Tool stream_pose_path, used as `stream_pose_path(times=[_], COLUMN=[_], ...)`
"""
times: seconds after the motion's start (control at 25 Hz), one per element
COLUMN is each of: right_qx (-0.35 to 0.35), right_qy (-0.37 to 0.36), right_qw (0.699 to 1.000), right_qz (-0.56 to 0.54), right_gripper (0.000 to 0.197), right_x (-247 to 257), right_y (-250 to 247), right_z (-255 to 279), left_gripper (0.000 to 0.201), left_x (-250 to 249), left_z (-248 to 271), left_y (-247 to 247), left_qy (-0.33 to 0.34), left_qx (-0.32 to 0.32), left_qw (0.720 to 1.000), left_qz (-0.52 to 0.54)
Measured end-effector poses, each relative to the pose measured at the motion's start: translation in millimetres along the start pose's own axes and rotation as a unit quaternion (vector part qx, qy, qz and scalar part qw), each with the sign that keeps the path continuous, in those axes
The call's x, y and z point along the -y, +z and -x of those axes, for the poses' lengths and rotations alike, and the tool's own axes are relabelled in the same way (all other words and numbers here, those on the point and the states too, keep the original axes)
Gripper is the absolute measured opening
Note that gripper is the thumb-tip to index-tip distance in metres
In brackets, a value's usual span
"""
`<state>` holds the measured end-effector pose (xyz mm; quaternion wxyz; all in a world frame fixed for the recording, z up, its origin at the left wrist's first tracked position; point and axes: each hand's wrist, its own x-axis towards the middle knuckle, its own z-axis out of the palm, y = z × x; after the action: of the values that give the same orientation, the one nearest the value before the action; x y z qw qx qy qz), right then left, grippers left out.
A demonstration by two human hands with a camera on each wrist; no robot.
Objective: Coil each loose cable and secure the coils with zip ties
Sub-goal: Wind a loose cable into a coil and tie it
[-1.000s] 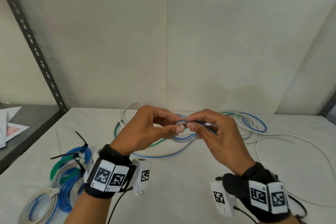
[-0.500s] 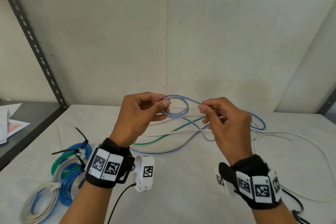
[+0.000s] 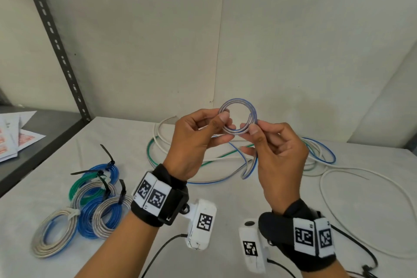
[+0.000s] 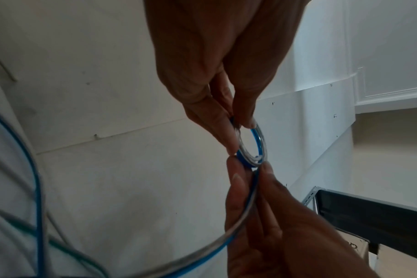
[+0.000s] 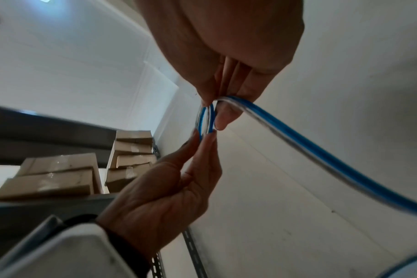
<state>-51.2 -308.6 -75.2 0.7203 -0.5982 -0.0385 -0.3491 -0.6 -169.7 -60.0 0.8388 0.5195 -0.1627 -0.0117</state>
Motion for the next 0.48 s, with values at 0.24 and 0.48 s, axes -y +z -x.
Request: stream_pose_path(times=[0.24,0.48], right_qx=[-0.027,0.073], right_qy=[0.007,-0.050], right_qw=[0.999,0.994], right_qz=[-0.039,0.064], right_gripper=[0.015,0.007], right_x=[0,4], right_y=[1,-22], right_z=[0,-18], left_gripper=[0.023,0.014], left_x=[4,-2], left_z=[1,-1], left_y=[4,-11], left_qy=[-0.026,-0.029], left_qx=[0.014,0.101], left_qw=[0.999,0.982], left_qz=[0.013,-0.157])
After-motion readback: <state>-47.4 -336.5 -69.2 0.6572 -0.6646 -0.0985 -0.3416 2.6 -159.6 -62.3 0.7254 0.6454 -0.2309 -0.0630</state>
